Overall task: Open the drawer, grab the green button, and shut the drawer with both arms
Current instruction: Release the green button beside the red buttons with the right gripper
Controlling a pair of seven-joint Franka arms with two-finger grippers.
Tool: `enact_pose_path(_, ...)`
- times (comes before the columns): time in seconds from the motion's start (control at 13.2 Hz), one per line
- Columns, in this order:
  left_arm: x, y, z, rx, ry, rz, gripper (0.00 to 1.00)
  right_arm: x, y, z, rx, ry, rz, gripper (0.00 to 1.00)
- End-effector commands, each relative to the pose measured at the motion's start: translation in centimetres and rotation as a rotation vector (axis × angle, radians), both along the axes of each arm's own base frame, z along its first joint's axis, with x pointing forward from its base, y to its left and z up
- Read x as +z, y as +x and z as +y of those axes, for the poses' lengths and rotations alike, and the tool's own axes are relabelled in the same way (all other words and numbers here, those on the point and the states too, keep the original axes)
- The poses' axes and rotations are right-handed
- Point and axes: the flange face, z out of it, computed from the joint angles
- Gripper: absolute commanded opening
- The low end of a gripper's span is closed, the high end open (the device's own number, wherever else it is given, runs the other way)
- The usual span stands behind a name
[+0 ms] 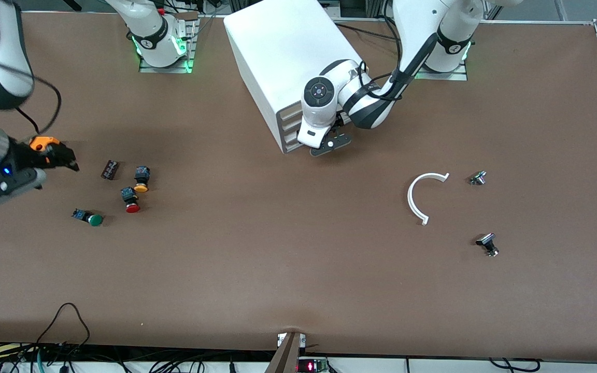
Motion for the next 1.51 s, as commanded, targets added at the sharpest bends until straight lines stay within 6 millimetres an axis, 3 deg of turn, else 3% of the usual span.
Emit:
enact_pose_path(0.0, 1.3, 0.6, 0.7, 0.027, 0.006, -0.018, 0.99, 4.4, -2.6, 1.1, -0.017, 0.003, -0.003, 0.99)
enact_pose_path(0.23, 3.9, 5.7, 4.0, 0.108, -0.017, -0.064, 0.99, 7.7, -2.7, 1.4, -0.007, 0.002, -0.018, 0.99)
enact_pose_path(0.53, 9.5, 13.2, 9.6, 0.231, -0.023, -0.119, 0.99, 10.2, -2.6, 1.9, -0.076, -0.001, -0.052, 0.99)
enact_pose_path(0.68, 11.8, 15.9, 12.0, 0.25, -0.003, -0.17, 0.99, 10.2, -2.7, 2.0, -0.1, 0.001, -0.045, 0.99)
enact_pose_path(1.06, 16.0, 18.6, 17.0, 0.281, -0.002, -0.214, 0.99, 10.9, -4.9, 7.2, -0.292, -0.029, 0.036, 0.99)
enact_pose_path(1.43, 19.2, 20.0, 22.6, 0.234, 0.021, -0.219, 0.99, 11.5, -5.9, 6.8, -0.259, -0.03, 0.013, 0.99)
